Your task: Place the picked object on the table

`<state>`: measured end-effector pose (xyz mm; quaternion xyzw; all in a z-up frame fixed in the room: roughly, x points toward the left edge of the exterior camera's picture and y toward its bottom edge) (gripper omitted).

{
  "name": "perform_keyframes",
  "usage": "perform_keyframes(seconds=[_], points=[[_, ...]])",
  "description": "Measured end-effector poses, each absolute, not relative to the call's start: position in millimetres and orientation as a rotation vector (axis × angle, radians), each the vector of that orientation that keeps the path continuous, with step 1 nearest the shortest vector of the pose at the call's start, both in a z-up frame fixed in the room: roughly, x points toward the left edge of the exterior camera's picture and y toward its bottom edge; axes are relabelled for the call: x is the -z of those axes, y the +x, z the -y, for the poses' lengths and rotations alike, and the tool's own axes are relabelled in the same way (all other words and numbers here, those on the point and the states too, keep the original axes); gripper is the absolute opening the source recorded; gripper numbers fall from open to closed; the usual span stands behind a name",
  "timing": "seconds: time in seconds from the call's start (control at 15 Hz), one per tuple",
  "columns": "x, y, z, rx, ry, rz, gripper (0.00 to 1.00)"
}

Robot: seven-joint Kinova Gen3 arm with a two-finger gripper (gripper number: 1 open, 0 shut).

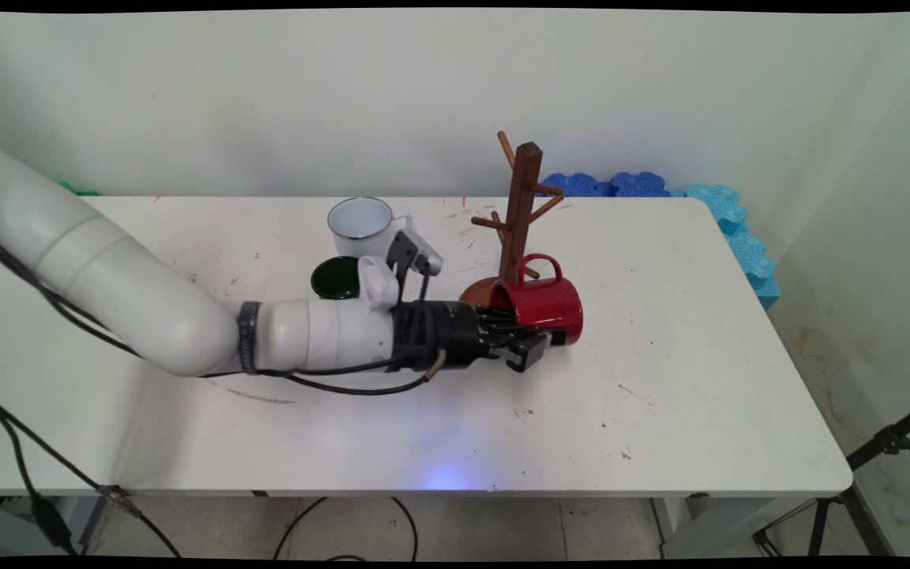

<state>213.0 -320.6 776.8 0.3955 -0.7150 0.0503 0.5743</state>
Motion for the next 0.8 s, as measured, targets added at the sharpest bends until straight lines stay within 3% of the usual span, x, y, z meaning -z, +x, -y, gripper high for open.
perform_keyframes(seconds=[0.8], points=[[-851,269,308,-0.088,0.833,1.812,0.0]])
